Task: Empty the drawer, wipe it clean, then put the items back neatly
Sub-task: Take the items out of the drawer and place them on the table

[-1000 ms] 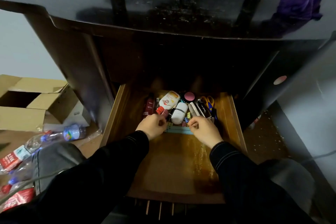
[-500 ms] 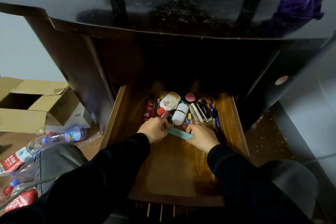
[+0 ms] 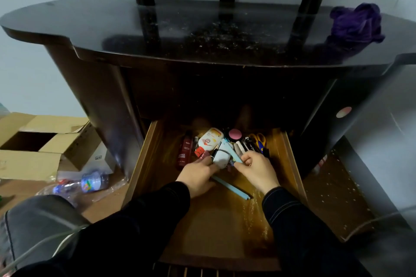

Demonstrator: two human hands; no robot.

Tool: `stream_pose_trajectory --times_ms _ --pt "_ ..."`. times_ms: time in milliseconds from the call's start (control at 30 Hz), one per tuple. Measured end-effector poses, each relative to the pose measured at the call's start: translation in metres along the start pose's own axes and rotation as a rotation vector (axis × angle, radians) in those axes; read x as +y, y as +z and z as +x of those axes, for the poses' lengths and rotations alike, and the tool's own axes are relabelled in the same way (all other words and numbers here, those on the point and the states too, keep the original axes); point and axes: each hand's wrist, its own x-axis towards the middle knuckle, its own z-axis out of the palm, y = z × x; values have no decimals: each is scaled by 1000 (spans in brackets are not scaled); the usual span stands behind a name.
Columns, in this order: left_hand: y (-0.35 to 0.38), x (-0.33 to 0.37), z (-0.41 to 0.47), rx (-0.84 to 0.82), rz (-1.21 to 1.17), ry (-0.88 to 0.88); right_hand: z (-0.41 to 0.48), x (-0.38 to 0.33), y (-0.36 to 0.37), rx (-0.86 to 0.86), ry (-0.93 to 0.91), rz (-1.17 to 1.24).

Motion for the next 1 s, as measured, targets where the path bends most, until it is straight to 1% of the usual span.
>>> stream_pose_trajectory --times_ms 67,133,233,333,467,533,600,733,800,867,933,1000 --pt "4 6 1 -52 84 92 1 0 -5 69 1 72" --pt "6 10 2 -86 135 131 1 0 -7 90 10 98" --pt "5 13 3 -37 148 159 0 -1 -8 91 5 48" --pt "-3 13 1 46 56 171 1 -3 -10 106 1 43" --pt "-23 9 -7 119 -201 47 -5 -7 -23 143 -71 204" --pt "-36 7 -15 212 -249 48 -15 -15 -36 141 -115 322" --pt "-49 7 -27 307 -252 99 -28 -23 -53 144 -148 352" --pt "-77 14 -56 546 -369 164 -62 -43 -98 6 -274 181" --pt "-99 20 -69 662 -463 183 -77 -63 -124 -4 -373 161" --pt "-131 26 -74 807 -575 181 -86 -90 -151 64 -471 239" --pt "-172 29 -67 937 -684 134 -80 -120 -173 195 -547 340" --pt "-217 28 -50 1002 -780 48 -58 -150 -186 315 -581 377"
